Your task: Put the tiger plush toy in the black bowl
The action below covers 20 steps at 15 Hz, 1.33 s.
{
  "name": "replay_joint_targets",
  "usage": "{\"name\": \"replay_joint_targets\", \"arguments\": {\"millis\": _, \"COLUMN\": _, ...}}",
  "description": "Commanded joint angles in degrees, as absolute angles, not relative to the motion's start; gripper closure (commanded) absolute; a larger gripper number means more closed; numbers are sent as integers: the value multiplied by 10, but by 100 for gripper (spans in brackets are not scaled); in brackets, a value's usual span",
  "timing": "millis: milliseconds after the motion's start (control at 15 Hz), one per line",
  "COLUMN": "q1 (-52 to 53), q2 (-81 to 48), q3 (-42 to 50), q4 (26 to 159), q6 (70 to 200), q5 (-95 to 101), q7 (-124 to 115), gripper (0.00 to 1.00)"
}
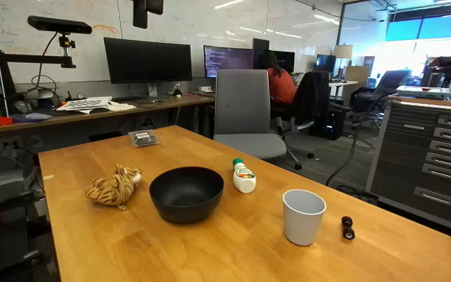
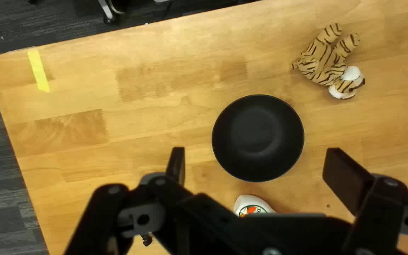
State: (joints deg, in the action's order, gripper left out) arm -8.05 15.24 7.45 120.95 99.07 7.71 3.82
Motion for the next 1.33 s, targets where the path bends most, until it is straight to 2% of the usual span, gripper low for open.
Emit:
{"name": "replay_joint_targets", "arguments": {"millis": 0, "q1": -78, "q2": 152, "q3": 77, "q4": 1206, "q6": 990, "q5": 78, "q7": 38, "gripper": 0}}
{"name": "replay_joint_targets", "arguments": {"millis": 1267, "q1": -71, "q2": 156, "q3": 78, "q4": 1225, "q6": 989, "q5": 64, "q7": 62, "gripper": 0}}
